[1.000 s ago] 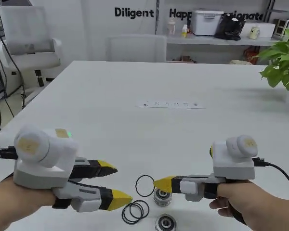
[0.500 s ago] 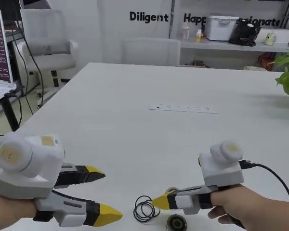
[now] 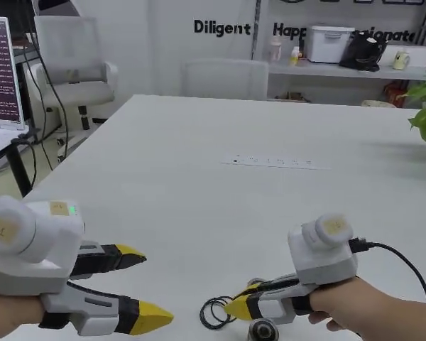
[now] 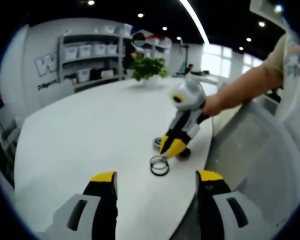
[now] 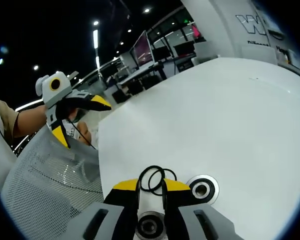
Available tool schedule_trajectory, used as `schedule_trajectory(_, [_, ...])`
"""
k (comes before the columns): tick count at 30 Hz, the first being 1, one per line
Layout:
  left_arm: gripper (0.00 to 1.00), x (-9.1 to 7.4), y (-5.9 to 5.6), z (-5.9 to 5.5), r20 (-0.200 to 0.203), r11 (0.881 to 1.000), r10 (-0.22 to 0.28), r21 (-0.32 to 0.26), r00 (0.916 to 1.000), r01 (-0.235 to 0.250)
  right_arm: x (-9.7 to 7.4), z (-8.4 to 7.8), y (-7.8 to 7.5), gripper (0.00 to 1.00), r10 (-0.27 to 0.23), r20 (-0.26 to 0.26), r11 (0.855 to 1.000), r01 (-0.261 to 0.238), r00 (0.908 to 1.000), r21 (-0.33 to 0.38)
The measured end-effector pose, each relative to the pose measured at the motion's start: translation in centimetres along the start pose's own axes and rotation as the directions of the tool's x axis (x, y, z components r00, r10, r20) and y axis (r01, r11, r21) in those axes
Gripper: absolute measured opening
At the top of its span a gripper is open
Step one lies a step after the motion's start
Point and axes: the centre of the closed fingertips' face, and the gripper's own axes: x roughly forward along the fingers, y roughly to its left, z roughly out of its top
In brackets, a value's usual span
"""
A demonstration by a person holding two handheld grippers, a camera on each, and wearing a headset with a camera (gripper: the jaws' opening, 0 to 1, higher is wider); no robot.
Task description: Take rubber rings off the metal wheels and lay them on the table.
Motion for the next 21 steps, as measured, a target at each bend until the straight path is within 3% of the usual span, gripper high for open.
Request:
schedule_trajectory(5, [0.66,0.1,-0.3,0.3,-0.005,1.000,-0.010,0.009,0.9999,0.010,-1.5,1.1,0.6,0.26,0.012,0.051,1.000,-0.011,0.9986,-0.019])
schedule_trajectory(12, [0.69,0.1,-0.6,1.1,0.016,1.000,-0.016,0.004,0.9997,0.016,-4.1,1.9,1.2,0.35,-0.007,0.114,0.997,0.015,0.9935,-0.069])
schedule_trajectory(21, [0.73,0.0,-0.7,1.6,0.030,1.000,-0.012,-0.006,0.9995,0.012,-8.4,1.7,0.4,0.52,-0.096,0.200,0.989,0.116,0.9752,-0.095])
